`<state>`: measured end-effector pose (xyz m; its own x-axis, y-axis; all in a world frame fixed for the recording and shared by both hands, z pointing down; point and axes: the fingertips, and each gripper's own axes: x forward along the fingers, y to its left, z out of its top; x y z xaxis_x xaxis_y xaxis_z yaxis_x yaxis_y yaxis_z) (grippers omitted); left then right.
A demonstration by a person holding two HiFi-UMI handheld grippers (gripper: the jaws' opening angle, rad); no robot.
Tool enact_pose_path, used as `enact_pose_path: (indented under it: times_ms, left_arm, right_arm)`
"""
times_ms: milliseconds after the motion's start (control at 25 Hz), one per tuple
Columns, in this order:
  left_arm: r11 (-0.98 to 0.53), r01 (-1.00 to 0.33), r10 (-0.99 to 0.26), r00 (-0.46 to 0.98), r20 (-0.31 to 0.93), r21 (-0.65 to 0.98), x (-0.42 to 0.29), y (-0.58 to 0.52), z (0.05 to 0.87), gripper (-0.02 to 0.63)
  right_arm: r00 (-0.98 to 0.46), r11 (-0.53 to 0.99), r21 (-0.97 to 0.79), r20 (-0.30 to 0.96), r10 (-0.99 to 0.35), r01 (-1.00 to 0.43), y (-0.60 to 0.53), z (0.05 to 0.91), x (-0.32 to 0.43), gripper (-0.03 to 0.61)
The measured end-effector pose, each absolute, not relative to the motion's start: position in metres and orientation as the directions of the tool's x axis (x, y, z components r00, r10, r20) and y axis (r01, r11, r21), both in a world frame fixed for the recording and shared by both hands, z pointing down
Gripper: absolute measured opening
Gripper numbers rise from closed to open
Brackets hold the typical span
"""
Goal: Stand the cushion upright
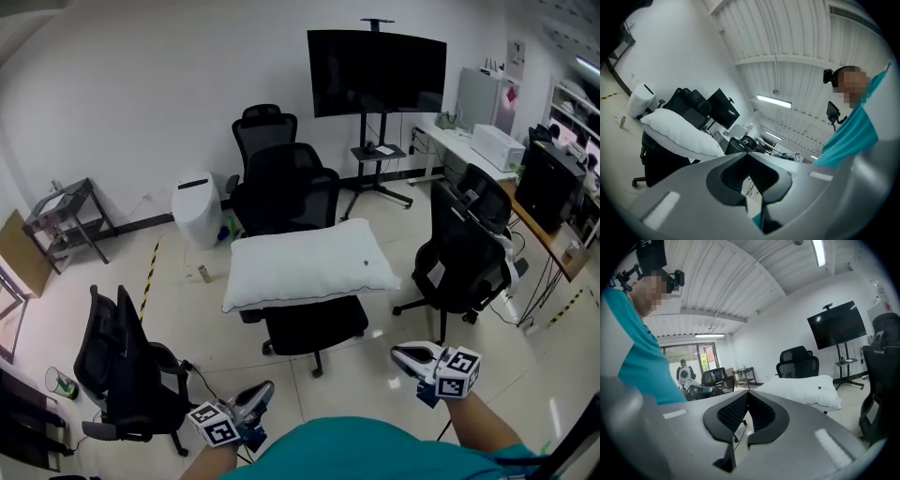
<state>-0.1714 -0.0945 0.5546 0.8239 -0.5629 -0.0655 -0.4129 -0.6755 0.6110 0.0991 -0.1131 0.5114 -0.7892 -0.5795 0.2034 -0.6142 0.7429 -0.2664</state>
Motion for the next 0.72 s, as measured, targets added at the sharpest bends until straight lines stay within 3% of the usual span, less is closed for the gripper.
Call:
enact_pose_path:
  times_ms: [240, 480, 720]
  left_arm:
    - [-0.619, -0.474, -0.627, 0.778, -0.03, 0.626, -0.159, -0.178, 0.568, 0.011]
    - [-0.459, -0.561, -0.769, 0.639, 0.008, 0.689, -0.149, -0.263, 0.569, 0.011]
    - [-0.369, -0.693, -0.816, 0.56, 0.141, 0.62, -0.177, -0.331, 0.588, 0.011]
  right_arm:
    - [-0.801, 0.758, -0.258, 0.195, -0.567, -0.599, -0.204, 0.529, 0.135, 0.002]
    - [-0.87, 0.846, -0.217, 0.201, -0.45, -0.487, -0.308, 0.528, 0.16, 0.003]
    - [-0.902, 0.878, -0.225, 0.195, -0.384, -0.423, -0.378, 0.534, 0.155, 0.003]
